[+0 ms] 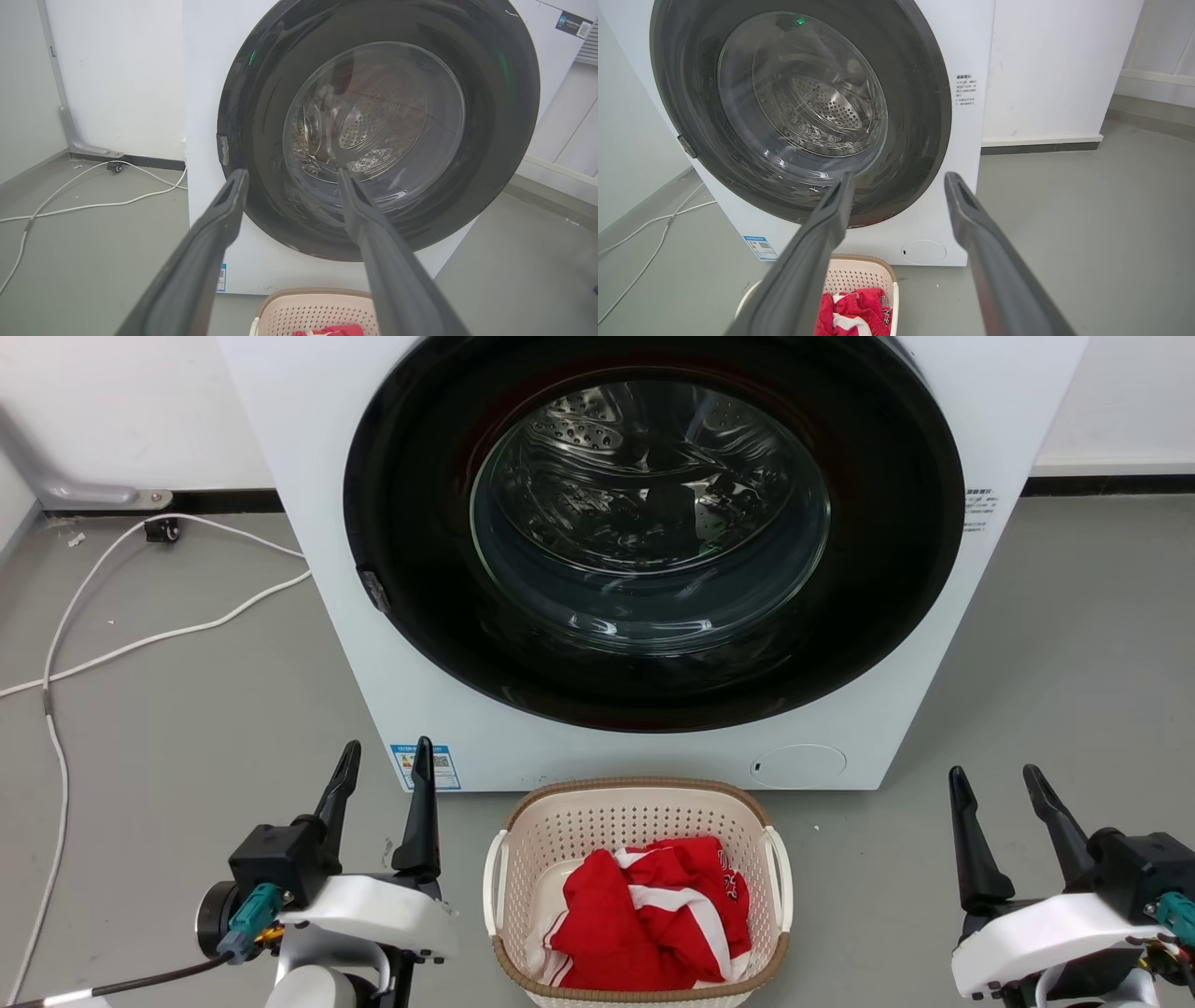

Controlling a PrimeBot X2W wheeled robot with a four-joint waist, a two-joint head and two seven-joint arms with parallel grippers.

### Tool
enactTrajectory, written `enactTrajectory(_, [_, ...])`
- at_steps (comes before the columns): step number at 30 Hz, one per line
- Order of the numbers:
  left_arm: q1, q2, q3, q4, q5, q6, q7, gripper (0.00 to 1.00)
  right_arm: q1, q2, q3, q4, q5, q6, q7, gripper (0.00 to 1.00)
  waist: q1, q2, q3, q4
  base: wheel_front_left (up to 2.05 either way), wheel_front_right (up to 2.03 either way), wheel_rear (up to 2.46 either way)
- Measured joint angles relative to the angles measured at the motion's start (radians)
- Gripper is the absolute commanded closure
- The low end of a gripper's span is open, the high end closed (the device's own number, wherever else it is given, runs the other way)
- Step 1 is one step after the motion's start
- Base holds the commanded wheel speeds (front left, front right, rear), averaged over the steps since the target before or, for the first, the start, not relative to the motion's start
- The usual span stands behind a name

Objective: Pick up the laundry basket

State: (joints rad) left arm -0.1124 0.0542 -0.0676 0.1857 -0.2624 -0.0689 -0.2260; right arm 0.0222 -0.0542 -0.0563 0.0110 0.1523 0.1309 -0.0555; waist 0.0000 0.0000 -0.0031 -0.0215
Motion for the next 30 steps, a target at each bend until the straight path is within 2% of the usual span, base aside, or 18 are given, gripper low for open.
enactTrajectory(21, [-0.014,-0.002,-0.012,0.011,0.149,0.011,-0.034,0.0,0.009,0.002,0.002,-0.021,-0.147,0.0,-0.015,0.0,0.0,0.0,0.008,-0.003,0.0,0.0,0.0])
enactTrajectory(30, [-0.016,-0.002,-0.008,0.013,0.153,0.011,-0.034,0.0,0.009,0.002,0.0,-0.019,-0.149,0.0,-0.018,0.0,0.0,0.0,0.02,-0.002,0.0,0.0,0.0])
